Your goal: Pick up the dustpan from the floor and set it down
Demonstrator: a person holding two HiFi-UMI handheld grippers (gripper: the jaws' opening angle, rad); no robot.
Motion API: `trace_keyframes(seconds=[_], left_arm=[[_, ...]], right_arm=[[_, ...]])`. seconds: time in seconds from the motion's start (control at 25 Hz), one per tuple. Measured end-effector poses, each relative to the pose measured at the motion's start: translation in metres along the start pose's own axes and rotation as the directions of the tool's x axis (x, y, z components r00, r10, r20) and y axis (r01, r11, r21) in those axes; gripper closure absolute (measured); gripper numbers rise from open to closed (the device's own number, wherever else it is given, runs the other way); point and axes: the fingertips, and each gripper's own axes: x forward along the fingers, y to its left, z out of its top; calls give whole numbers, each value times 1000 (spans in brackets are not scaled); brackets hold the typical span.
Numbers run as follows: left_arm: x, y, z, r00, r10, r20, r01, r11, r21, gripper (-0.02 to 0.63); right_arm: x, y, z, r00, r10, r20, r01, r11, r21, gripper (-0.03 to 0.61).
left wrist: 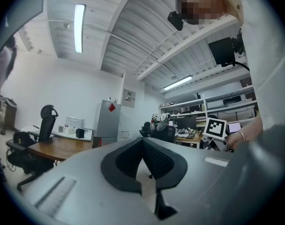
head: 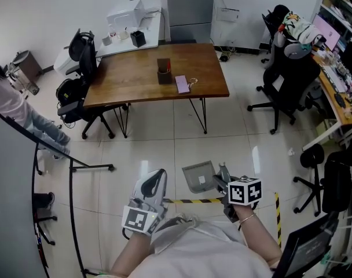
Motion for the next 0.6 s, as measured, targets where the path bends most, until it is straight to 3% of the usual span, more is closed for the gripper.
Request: trace_keyframes(seconds=[0.32,0.6], left_arm=[[29,29,-22,999,13,-40,-13,1000,-14,598],[86,85,-30,997,-46,-58,43,998,-51,598]], right_arm=[[28,-27,11,999,-17,-39,18,1000,17,577],[76,-45,49,996,-61,-63,65,996,65,577]])
